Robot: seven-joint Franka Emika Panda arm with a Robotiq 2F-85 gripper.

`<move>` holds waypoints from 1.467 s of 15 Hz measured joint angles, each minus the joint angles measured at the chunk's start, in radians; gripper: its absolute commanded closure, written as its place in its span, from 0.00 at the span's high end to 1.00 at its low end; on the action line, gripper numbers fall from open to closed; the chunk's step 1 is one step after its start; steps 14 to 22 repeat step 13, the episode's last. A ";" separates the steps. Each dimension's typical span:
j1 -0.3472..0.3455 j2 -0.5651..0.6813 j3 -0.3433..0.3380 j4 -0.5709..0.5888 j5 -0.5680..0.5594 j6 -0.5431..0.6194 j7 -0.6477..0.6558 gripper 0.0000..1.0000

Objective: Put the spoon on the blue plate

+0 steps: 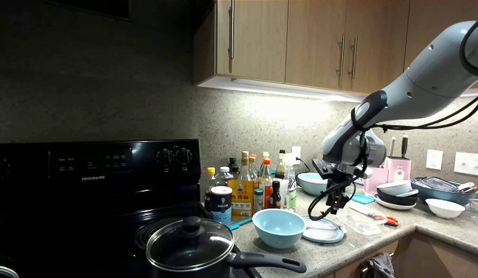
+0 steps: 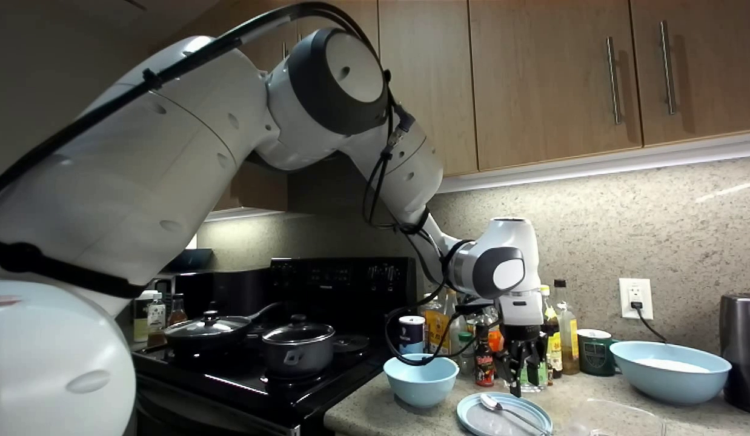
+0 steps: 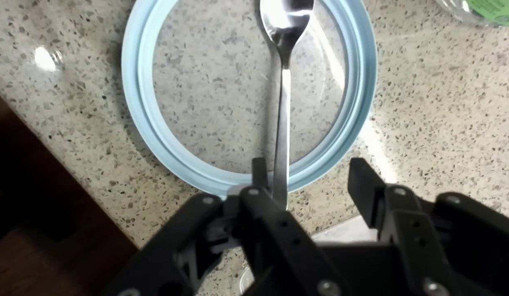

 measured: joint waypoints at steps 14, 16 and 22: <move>-0.001 0.000 0.017 0.013 0.000 -0.002 -0.002 0.92; -0.001 0.000 0.017 0.013 0.000 -0.002 -0.002 0.92; -0.001 0.000 0.017 0.013 0.000 -0.002 -0.002 0.92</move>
